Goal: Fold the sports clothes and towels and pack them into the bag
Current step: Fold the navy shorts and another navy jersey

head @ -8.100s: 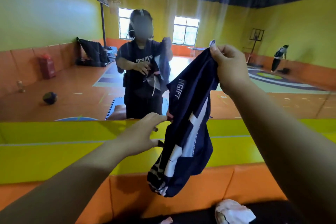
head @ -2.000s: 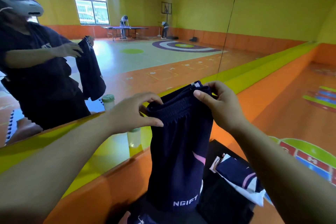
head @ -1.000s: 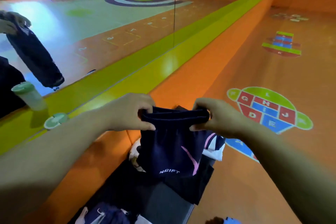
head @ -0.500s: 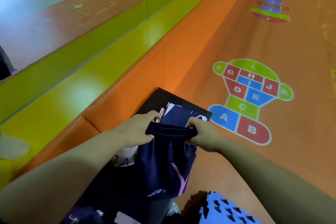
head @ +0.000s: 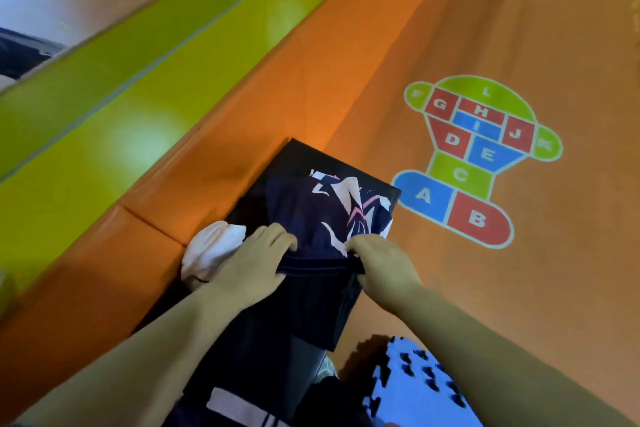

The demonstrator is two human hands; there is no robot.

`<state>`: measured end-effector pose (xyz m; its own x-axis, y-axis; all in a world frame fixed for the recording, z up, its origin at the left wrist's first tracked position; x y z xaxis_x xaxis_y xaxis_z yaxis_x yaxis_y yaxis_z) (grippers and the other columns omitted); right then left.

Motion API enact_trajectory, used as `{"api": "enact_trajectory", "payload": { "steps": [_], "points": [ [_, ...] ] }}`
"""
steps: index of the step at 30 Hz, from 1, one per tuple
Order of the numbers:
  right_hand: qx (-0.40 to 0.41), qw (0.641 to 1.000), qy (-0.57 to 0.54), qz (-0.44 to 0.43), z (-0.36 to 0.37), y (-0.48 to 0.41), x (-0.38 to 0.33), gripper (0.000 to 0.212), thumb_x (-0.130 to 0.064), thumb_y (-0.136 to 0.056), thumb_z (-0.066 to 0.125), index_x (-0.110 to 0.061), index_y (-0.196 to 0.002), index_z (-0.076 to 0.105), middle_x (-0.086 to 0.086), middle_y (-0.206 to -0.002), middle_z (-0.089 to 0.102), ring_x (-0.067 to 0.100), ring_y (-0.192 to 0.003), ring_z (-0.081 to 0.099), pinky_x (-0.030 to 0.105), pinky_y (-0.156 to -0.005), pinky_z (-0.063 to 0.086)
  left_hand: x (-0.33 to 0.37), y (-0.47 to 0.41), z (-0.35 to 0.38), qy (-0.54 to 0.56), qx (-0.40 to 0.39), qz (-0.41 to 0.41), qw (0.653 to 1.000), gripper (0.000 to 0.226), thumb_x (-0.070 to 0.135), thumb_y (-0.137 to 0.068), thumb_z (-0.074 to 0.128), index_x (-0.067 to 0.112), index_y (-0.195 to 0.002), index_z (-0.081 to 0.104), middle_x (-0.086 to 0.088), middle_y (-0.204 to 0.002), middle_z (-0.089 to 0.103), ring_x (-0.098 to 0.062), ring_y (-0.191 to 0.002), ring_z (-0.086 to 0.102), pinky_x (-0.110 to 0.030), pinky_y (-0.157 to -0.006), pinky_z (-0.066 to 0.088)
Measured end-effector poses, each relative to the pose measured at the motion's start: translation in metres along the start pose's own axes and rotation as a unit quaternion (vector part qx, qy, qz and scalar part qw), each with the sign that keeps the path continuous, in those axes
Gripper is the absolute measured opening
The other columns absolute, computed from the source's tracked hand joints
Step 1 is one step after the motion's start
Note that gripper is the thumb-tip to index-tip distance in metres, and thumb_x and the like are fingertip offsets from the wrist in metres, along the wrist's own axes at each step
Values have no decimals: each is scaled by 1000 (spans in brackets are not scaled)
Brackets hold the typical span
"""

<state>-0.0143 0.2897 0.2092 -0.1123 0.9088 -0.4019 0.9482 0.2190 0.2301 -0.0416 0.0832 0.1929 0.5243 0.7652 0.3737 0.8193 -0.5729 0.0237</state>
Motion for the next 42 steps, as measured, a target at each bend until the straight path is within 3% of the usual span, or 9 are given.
{"api": "enact_trajectory", "payload": {
  "steps": [4,9,14,21,24,29,31,34,42],
  "points": [
    [-112,993,10,20,79,20,14,33,-9,-83,53,-16,-115,51,3,-119,54,29,-107,50,33,-70,32,-4,40,65,28,-80,-33,996,65,13,-44,81,31,-93,41,8,-91,51,-16,-81,54,-25,-77,40],
    [-214,974,-53,49,142,46,14,30,-19,-84,59,-17,-112,49,4,-118,56,29,-106,52,32,-69,32,-11,80,116,129,-207,-119,963,34,17,-75,63,27,-104,49,10,-108,49,-11,-105,45,-22,-89,39],
    [-262,947,-165,83,165,50,20,34,-28,-79,67,-19,-108,52,-5,-101,60,18,-91,56,28,-72,41,-28,98,138,249,-282,-199,905,30,25,-73,63,42,-88,43,15,-85,62,-2,-78,61,-28,-76,52],
    [-189,914,-313,177,162,-4,63,28,-36,-73,73,-38,-93,53,-5,-90,65,18,-84,64,38,-81,53,-72,49,142,310,-194,-257,895,46,50,-70,69,44,-110,48,16,-112,59,2,-101,57,-24,-92,46],
    [-142,924,-310,170,157,-46,80,28,-31,-77,74,-39,-90,50,-12,-86,59,16,-83,60,37,-82,50,-90,10,146,301,-168,-268,900,49,42,-77,72,40,-117,44,13,-111,60,-6,-101,57,-30,-93,47],
    [-55,921,-332,196,151,-98,99,57,-30,-85,68,-30,-133,37,-11,-121,45,13,-107,51,35,-96,44,-118,-51,149,213,-43,-292,931,65,32,-81,71,27,-137,39,4,-123,53,-17,-111,54,-33,-95,44],
    [-37,936,-284,203,156,-102,104,67,-31,-87,66,-25,-142,29,-8,-129,39,13,-117,43,33,-102,37,-124,-56,155,141,-8,-309,941,63,31,-81,70,19,-137,42,-4,-132,47,-26,-120,47,-39,-101,39],
    [-58,949,-200,237,180,-91,106,69,-33,-88,64,-16,-144,27,3,-144,32,23,-132,34,33,-105,31,-122,-41,174,90,-17,-313,945,56,33,-79,72,14,-127,52,-10,-124,52,-32,-114,50,-42,-96,41],
    [-83,884,-258,380,237,-52,126,69,-39,-84,67,-8,-135,32,10,-131,42,27,-115,49,36,-92,44,-113,23,223,131,-36,-496,858,67,36,-77,74,1,-127,46,-22,-122,45,-41,-116,41,-48,-99,34]
  ]
}}
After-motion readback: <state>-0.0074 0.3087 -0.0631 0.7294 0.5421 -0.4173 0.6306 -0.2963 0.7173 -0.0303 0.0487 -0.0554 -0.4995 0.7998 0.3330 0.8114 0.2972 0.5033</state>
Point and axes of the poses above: each hand's wrist, its own y-axis away from the middle knuckle, its own z-axis out of the palm, x = y × z, the point moved 4 cm from there along -y, towards the middle knuckle
